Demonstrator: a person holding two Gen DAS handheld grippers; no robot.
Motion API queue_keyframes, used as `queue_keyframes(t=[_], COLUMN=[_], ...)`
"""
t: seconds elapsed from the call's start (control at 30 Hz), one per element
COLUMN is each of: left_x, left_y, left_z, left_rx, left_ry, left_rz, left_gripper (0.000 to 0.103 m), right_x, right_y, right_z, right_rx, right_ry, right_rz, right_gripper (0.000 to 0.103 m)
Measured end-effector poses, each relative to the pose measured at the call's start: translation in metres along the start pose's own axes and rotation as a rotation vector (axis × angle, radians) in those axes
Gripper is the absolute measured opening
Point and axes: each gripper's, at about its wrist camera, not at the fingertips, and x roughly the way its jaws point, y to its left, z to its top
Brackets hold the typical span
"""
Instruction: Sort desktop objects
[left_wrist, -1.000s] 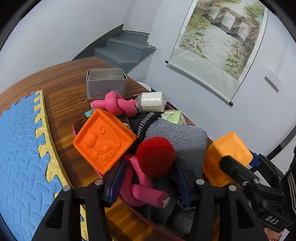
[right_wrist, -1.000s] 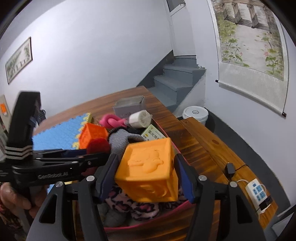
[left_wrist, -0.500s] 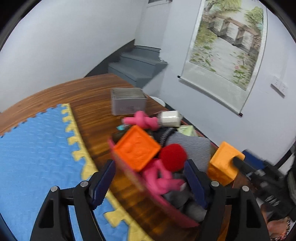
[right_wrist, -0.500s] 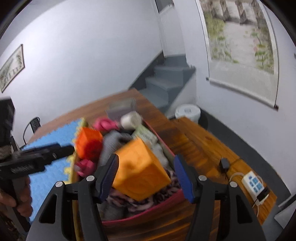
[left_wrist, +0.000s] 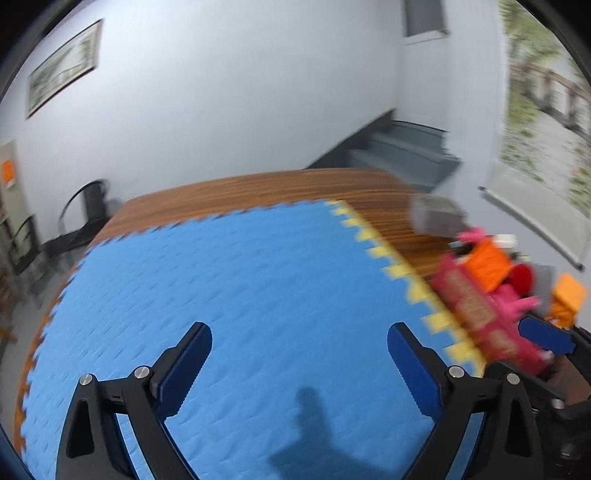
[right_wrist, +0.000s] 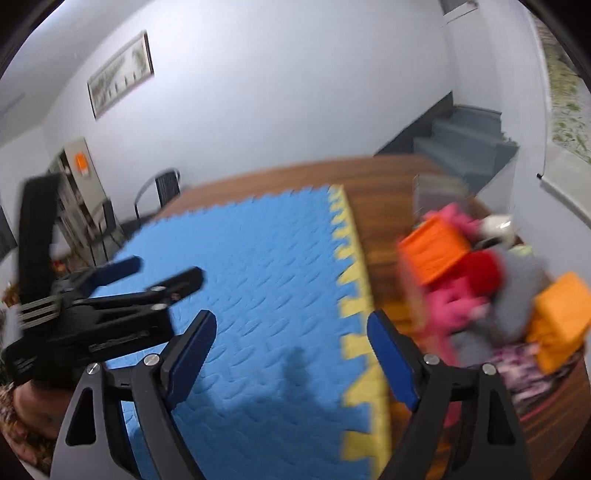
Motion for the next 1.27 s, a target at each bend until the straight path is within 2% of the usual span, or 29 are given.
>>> queue_keyframes(t=[0.1,0.17,0.27,0.3,0.4,0.57,0.63,0.67,0.73,0.77,0.97,1.27], left_x=[0.009,0.013,0.018,0.019,0.016,0.001,-0.005,-0.007,-0.010,-0.011,-0.017,-0.009], left_y=[0.032,0.041,0.039,0.034,0.004,-0.075,-0.107,-0.123,-0.149,-0.160,-0.199,-0.224], left_z=[-0.018,-0.025,-0.028,-0.028,-0.024,-0.018,-0.017,-0.016,-0.015,-0.014,-0.006,0.005], left_rx=[-0.058,-0.073,-0.066,-0.056,0.000,0.158,0.214,0.239,0.274,0.287,0.327,0.366], left_ry=[0.044,0.064,0.079,0.081,0.079,0.071,0.072,0.073,0.082,0.087,0.082,0.043], left_rz=[0.029,0.021,-0.001,-0.014,-0.069,-0.197,-0.236,-0.256,-0.285,-0.295,-0.290,-0.288], left_gripper=[0.098,0.098,0.098,0.098,0.098,0.098,0.098,0.098,0.099,0.102,0.102,0.102], right_x=[0.023,0.039,0.060,0.052,0.025,-0.026,-0.046,-0.055,-0.067,-0.074,-0.088,-0.083], right_y=[0.016,0.027,0.041,0.033,0.006,-0.048,-0.071,-0.082,-0.097,-0.105,-0.138,-0.145], right_z=[-0.008,-0.014,-0.022,-0.024,-0.028,-0.037,-0.041,-0.043,-0.046,-0.047,-0.050,-0.055], right_rx=[0.008,0.013,0.023,0.037,0.072,0.105,0.141,0.160,0.192,0.209,0.252,0.276], right_ry=[0.059,0.098,0.152,0.135,0.083,0.015,-0.017,-0.032,-0.055,-0.063,-0.078,-0.070], right_rz=[-0.024,-0.040,-0.067,-0.092,-0.173,-0.343,-0.379,-0.391,-0.403,-0.408,-0.442,-0.438], right_gripper=[0.086,0.086,0.086,0.086,0.086,0.089,0.095,0.102,0.103,0.103,0.103,0.103])
